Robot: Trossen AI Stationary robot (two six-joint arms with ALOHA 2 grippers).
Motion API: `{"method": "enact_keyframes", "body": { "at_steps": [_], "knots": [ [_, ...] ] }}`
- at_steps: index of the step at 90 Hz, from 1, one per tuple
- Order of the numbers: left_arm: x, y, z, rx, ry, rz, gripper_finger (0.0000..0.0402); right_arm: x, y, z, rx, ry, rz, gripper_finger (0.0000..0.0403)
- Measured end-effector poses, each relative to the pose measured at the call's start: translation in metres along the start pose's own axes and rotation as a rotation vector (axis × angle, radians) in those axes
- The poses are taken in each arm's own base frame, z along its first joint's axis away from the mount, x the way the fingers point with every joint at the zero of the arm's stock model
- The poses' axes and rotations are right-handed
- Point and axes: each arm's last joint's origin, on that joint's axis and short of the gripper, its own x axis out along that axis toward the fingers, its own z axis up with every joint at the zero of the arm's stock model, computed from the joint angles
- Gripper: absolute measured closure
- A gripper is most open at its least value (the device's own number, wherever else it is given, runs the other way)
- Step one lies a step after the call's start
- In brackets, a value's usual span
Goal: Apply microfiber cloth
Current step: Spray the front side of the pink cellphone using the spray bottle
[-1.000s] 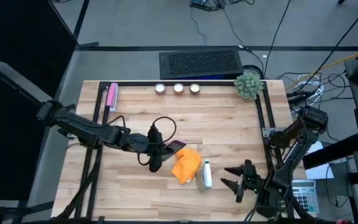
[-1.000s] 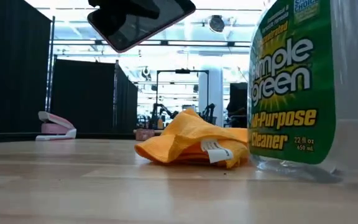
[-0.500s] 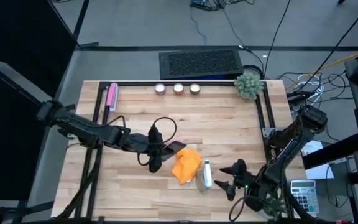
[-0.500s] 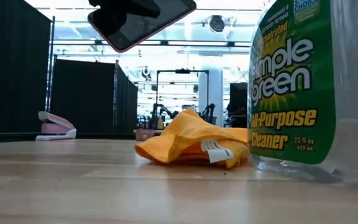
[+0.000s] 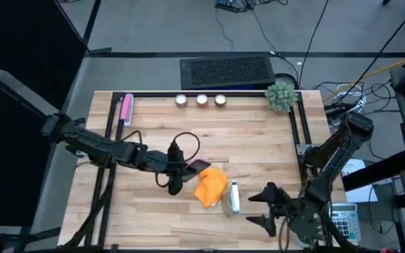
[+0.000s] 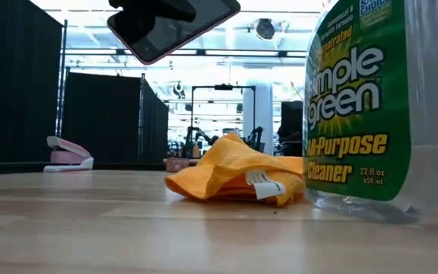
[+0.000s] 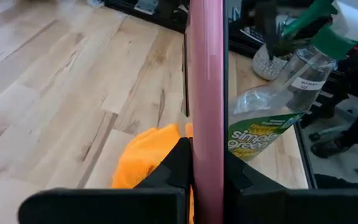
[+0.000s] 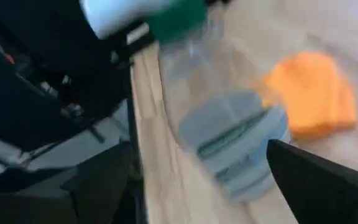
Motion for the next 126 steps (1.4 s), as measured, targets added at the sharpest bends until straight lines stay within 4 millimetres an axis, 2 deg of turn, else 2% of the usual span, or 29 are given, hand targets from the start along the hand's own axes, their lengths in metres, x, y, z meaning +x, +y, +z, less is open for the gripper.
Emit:
{"method": "enact_keyframes", "body": {
  "at_steps": [9,21,57,71,109,126],
  "knots": [
    [0.0,0.0,0.0,0.004,0.001,-0.002,0.0389,0.009,-0.005,0.005,-0.085,-0.051,-0.058,0.0048],
    [0.0,0.0,0.0,0.006,0.003,-0.005,0.0389,0.017,-0.001,0.019,-0.16,-0.107,-0.036,0.0048],
    [0.002,-0.001,0.003,0.024,-0.031,-0.018,0.0389,0.028,0.002,0.04,-0.343,-0.207,-0.034,0.0048],
    [0.013,-0.001,0.001,0.038,-0.035,-0.024,0.0389,0.028,0.005,0.045,-0.407,-0.24,-0.022,0.0048],
    [0.066,0.003,-0.002,0.019,-0.193,-0.076,0.0389,0.036,0.005,0.038,-0.375,-0.212,-0.013,0.0048],
    [0.074,0.005,-0.005,0.017,-0.198,-0.084,0.0389,0.037,0.006,0.036,-0.359,-0.21,-0.014,0.005]
  ]
}}
